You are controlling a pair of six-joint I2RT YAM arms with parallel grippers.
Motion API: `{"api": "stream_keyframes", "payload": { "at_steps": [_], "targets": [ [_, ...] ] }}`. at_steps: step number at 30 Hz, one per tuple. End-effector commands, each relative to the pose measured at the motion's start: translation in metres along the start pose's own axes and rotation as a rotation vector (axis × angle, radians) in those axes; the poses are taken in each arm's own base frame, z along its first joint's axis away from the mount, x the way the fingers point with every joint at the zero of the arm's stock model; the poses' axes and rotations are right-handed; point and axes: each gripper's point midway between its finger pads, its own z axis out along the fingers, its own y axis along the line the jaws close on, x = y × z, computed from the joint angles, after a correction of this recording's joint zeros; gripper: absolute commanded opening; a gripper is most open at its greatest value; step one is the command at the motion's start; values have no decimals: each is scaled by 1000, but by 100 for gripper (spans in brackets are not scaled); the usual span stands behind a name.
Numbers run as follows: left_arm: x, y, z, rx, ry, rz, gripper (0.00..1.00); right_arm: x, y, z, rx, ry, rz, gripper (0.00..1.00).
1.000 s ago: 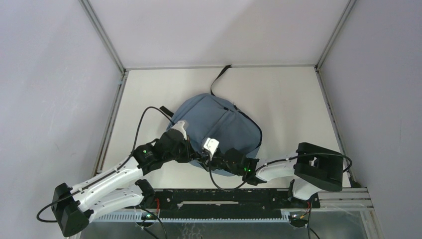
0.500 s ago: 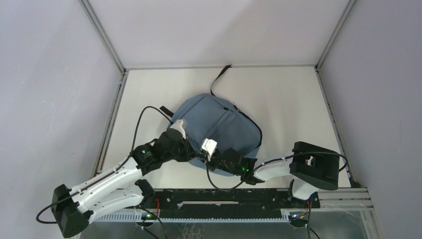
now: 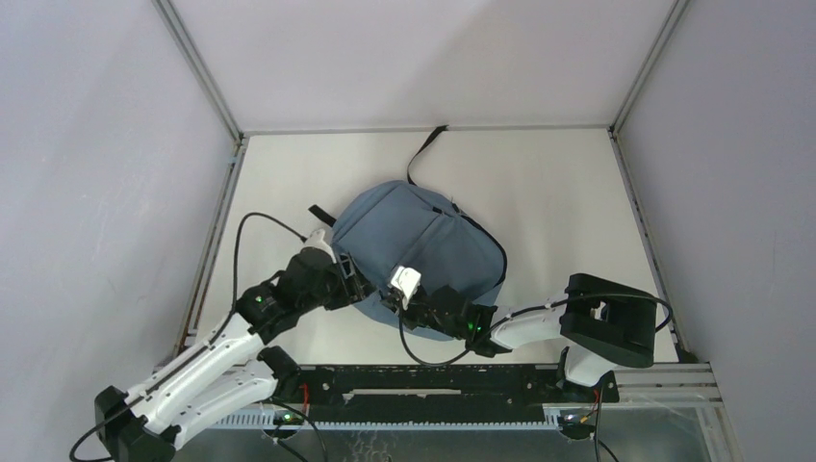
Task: Pack the student bag
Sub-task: Zip the student bag at the center of the board.
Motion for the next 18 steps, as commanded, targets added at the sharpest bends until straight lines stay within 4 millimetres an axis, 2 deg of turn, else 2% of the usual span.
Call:
{"api": "stream_keyframes", "payload": {
  "at_steps": [1, 6, 10, 14, 18],
  "targets": [
    [11, 27, 12, -69, 24, -169, 63, -30, -2, 5, 16, -82, 36, 0],
    [3, 24, 19, 3, -35, -301, 67, -29, -5, 1, 27, -82, 40, 0],
    [-7, 37, 24, -47, -64, -333, 71, -27, -5, -1, 23, -78, 39, 0],
    [-20, 49, 27, -107, -106, -364, 71, -29, -4, -2, 18, -81, 40, 0],
    [-34, 52, 32, -136, -146, -387, 66, -30, -3, -1, 12, -86, 39, 0]
  ]
}}
